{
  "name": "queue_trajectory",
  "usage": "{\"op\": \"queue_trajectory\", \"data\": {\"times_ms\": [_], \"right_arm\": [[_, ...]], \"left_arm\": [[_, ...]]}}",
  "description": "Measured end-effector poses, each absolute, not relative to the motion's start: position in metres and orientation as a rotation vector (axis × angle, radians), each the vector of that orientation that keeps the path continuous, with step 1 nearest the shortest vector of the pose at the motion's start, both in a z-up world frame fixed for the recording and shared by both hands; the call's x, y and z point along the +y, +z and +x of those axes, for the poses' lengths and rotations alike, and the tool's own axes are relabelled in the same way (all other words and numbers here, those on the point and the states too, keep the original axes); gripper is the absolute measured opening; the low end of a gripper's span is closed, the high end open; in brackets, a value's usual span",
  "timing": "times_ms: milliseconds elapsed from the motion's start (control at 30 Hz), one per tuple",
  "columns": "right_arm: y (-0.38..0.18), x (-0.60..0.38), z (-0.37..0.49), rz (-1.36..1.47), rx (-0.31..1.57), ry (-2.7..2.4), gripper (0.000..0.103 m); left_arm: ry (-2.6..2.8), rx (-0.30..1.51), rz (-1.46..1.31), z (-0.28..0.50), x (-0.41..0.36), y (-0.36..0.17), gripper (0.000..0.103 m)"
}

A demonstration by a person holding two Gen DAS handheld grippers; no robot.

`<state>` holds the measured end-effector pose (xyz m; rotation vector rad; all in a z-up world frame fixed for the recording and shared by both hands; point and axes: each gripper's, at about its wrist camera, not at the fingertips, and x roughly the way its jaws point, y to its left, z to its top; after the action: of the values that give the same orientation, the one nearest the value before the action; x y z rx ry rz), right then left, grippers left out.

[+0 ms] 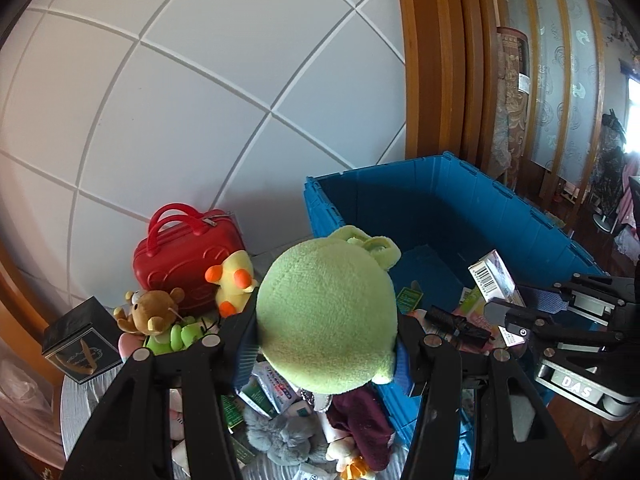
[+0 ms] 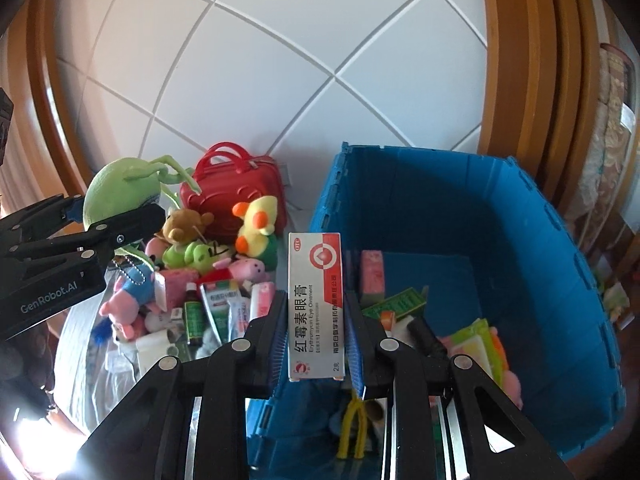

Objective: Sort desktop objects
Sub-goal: 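Carry the green plush with the left tool while the right tool carries the ointment box, then drop the green plush from the left tool while the right tool drops the ointment box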

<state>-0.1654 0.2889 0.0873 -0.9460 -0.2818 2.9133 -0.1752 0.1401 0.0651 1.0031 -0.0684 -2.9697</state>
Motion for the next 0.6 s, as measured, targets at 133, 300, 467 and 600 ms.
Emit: {"op": "queue_trajectory", "data": {"times_ms": [133,300,467,600], "right_arm": [[0.093,0.31,-0.165,-0.947,-0.255,2.903,0.026],[0.099,0.335,-0.161,-0.928,-0.223,2.871,0.026],[0.101,0.358,-0.159,-0.932,-0.198,2.847,0.026],[0.103,0.375,-0.158,-0.938,-0.184,2.827,0.026]], "left_arm": [[-3.006,-0.111,1.011,-0.188,0.167,0.068,0.053],[-3.041,-0.137,1.036,-0.202,0.194,0.068,0.053],[-3.071,-0.161,1.059,-0.214,0.218,0.067,0.053],[-3.093,-0.176,1.066,-0.224,0.235,0.069,0.053]]}}
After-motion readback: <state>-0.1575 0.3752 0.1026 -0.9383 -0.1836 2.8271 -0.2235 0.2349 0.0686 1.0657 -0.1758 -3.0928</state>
